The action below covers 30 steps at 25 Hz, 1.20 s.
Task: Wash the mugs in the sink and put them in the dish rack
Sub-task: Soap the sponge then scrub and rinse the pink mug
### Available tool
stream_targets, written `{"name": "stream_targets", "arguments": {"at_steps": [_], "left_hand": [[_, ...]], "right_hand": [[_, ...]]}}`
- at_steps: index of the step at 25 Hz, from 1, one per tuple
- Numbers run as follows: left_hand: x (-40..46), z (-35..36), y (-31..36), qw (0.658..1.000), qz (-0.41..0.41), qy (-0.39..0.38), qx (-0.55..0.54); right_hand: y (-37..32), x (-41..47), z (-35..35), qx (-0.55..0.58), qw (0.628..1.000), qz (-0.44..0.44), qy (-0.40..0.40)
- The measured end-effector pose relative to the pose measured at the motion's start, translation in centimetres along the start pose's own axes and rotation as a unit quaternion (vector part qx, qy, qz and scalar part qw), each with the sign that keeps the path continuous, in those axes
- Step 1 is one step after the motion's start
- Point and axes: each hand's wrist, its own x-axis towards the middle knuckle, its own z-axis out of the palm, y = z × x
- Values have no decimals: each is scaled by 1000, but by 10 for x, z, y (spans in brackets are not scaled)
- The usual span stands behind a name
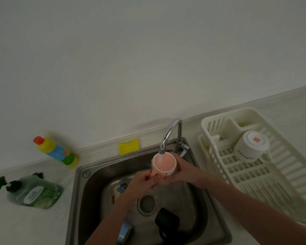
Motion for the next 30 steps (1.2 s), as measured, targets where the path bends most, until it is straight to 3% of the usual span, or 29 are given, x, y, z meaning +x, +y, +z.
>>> {"name": "stream_targets", "arguments": {"at_steps": [7, 13, 17, 23, 30], "left_hand": [[-23, -27, -17, 995, -45, 92, -9], [-18, -27, -3, 993, 1, 116, 8], [-11, -10, 16, 994, 48, 97, 12], [-16, 11, 13, 999, -2, 38, -29], [-41, 1, -10, 997, -32, 59, -32]], "right_hand": [[3, 33, 39, -63, 998, -22, -10], [-2, 37, 30, -52, 998, -42, 13], [-9, 24, 6, -43, 998, -48, 10], [9, 0, -9, -47, 998, -22, 35], [18, -5, 27, -68, 997, -15, 32]]}}
